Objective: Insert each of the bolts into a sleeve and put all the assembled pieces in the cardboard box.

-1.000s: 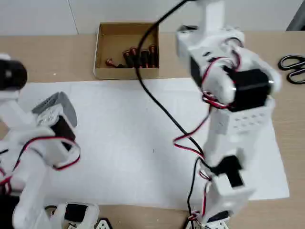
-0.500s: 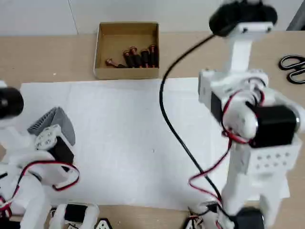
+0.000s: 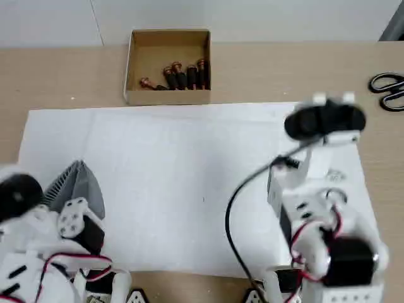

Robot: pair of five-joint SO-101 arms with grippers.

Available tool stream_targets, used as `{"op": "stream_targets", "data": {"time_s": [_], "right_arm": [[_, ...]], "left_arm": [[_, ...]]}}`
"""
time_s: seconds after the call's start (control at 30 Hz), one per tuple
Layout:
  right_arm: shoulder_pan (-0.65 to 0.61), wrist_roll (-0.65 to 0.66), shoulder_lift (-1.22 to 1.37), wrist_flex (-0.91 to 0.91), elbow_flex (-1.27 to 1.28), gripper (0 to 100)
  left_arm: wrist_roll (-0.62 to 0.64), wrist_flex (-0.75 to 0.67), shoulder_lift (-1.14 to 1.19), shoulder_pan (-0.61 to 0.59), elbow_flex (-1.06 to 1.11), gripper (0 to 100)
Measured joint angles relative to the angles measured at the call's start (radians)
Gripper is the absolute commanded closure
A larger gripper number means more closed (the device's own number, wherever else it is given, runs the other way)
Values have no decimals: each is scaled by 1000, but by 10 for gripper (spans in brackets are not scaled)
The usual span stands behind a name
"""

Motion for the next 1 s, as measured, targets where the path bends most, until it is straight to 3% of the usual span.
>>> {"op": "stream_targets", "data": {"time_s": [0.3, 0.67, 1.0], "right_arm": [[0, 17, -348, -68, 382, 995], [0, 64, -569, -127, 608, 995], [-2, 101, -620, -215, 760, 995]], "left_arm": [[-48, -17, -288, 0, 270, 994], [-48, -17, -298, -35, 399, 994], [-48, -118, -298, -35, 577, 994]]}}
